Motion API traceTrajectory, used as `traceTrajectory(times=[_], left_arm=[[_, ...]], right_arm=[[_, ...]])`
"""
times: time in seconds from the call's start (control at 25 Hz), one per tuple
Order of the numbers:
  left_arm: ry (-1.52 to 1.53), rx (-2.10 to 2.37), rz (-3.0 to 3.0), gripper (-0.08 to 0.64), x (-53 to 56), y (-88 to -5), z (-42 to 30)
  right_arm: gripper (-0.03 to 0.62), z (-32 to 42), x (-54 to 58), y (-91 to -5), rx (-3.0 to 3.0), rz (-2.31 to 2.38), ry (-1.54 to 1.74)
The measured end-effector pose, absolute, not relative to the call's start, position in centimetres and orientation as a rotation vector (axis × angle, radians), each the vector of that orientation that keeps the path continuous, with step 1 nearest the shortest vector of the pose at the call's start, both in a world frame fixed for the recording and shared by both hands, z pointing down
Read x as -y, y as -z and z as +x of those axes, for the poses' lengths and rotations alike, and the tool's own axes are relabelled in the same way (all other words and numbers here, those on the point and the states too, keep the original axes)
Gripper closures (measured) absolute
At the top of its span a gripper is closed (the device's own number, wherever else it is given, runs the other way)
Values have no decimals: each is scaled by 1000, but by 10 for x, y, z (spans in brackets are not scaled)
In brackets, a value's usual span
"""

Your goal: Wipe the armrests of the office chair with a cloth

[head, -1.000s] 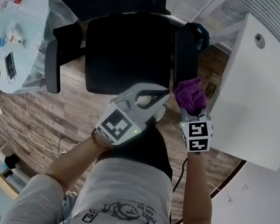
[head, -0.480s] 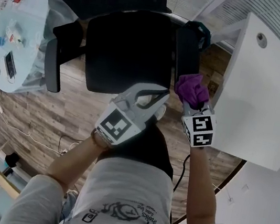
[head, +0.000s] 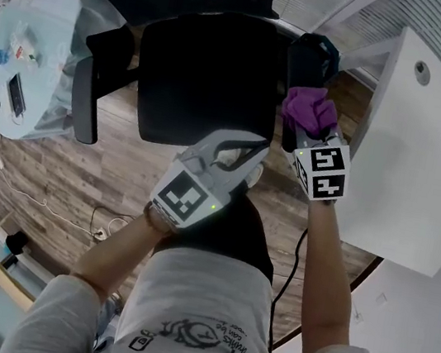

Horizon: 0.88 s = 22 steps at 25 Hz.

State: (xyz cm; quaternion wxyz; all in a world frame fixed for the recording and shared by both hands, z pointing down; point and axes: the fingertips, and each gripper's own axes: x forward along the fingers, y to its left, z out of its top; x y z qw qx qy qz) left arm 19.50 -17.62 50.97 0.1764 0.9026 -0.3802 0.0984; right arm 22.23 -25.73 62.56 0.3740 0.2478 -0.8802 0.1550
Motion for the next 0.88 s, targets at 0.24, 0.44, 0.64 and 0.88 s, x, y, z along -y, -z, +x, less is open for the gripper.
traceTrajectory(times=[0.24,0.44,0.64,0.88], left_arm=[[-278,1089,2532,558,179,-516,182],[-271,1098,2522,558,183,-518,174],[-261,1108,2518,558,186,-519,168],[-278,1097,2523,558,187,-522,165]], right_arm=[[563,197,297,-629,2239,608,-342],[562,179,327,-632,2220,577,-315],[561,159,356,-635,2217,565,-299],[561,141,380,-639,2218,570,-302]])
